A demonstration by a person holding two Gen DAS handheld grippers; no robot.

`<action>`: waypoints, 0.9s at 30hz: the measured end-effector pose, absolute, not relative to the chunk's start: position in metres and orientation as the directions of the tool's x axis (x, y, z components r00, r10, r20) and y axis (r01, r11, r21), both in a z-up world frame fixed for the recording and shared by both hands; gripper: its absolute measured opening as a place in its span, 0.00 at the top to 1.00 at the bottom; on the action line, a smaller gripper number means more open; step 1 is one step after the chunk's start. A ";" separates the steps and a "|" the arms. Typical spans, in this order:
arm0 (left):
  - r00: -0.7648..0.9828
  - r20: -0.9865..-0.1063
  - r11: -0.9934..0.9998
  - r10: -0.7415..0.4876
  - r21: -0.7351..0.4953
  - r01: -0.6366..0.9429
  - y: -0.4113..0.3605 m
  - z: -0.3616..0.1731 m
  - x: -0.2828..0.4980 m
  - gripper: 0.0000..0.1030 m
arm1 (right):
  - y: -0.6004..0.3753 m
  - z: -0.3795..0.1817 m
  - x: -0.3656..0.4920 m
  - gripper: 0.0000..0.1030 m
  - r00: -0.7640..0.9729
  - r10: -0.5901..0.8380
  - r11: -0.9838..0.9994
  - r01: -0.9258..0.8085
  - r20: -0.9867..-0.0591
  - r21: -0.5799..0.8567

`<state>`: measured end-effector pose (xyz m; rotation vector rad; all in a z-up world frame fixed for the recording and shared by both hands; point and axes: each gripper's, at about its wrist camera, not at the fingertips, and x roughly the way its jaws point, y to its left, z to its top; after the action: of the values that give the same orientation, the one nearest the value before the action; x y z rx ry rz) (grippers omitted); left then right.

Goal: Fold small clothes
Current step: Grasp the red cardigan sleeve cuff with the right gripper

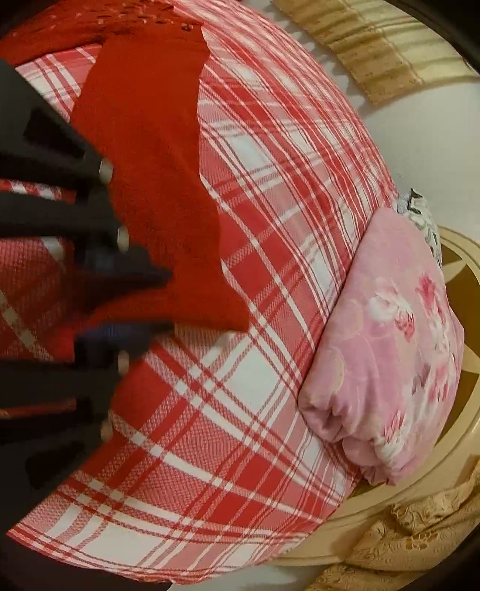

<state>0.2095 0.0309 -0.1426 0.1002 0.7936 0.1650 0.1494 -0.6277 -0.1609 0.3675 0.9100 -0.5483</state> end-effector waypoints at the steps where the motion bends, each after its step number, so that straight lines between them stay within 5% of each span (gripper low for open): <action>1: 0.691 -0.699 0.982 0.187 0.153 -0.111 0.032 -0.142 0.209 0.00 | -0.627 -0.159 0.150 0.88 0.495 -0.286 0.805 0.588 -0.820 0.074; 27: 0.677 -0.690 0.963 0.255 0.118 -0.242 0.114 -0.147 0.195 0.00 | -0.463 0.009 0.223 0.91 0.780 -0.148 0.963 0.254 -0.608 0.091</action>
<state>0.1950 0.1140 -0.1469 0.0168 0.7785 0.2792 0.2227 -0.4633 0.0087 0.1720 0.6414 -0.2179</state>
